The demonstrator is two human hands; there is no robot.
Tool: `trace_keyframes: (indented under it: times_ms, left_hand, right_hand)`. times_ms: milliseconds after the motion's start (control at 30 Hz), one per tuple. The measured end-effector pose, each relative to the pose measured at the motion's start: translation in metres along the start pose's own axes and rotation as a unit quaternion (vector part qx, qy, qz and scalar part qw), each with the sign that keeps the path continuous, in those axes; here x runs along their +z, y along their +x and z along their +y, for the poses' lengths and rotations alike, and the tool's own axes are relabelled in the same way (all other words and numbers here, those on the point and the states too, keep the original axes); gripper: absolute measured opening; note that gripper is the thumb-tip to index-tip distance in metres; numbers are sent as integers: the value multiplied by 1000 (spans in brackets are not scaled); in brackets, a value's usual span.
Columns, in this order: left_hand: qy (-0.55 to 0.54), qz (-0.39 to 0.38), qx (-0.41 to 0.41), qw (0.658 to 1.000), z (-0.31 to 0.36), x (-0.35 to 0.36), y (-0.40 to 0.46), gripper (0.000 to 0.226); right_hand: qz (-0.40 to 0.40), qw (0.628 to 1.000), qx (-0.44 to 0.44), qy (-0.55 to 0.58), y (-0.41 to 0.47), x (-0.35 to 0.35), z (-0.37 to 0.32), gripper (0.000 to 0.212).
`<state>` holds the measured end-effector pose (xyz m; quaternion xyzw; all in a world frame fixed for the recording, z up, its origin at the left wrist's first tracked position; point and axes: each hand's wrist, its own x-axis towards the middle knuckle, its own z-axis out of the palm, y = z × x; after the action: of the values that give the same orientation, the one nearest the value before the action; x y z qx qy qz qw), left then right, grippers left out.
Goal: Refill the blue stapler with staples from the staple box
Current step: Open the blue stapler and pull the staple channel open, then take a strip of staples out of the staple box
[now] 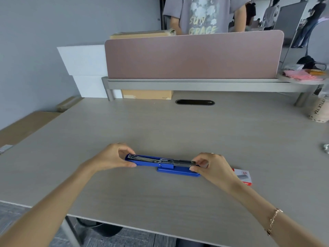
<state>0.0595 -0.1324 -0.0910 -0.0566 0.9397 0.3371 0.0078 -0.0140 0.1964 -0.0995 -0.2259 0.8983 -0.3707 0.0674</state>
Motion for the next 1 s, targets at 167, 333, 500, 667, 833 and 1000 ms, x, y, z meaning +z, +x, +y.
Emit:
trace_keyframes:
  times_ms: [167, 333, 500, 667, 833, 1000]
  left_hand:
    - [-6, -5, -11, 1000, -4, 5, -2, 29]
    - [26, -8, -8, 1000, 11, 5, 0, 50]
    - [36, 9, 83, 996, 70, 31, 16, 37]
    - [59, -24, 167, 984, 129, 80, 33, 35]
    - [167, -49, 224, 959, 164, 122, 44, 48]
    - [200, -69, 240, 947, 178, 145, 48, 49]
  right_hand:
    - [-7, 1000, -20, -7, 2, 1, 2, 9]
    - [-49, 997, -57, -17, 3, -15, 13, 20]
    - [-17, 999, -39, -30, -10, -52, 42, 36]
    - [-6, 997, -12, -80, -31, -76, 71, 39]
    - [-11, 993, -12, -120, -44, -83, 81, 42]
    - [-8, 996, -15, -86, -49, -83, 87, 35]
